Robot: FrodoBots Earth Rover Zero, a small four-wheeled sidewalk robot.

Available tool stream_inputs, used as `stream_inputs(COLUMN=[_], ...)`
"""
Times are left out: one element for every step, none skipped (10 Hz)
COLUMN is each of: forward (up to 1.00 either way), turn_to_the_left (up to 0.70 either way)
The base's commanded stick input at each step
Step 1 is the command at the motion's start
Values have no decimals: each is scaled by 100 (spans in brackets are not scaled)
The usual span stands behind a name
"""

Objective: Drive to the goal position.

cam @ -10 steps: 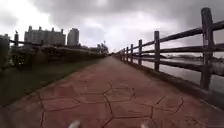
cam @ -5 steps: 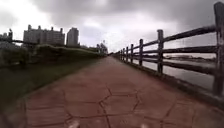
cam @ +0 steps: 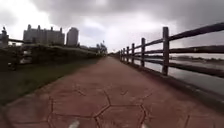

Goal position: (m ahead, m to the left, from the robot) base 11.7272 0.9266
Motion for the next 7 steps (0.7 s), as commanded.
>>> stream_inputs(forward=[70,70,70,70,70,70,70], turn_to_the_left=[0,0,0,0,0,0,0])
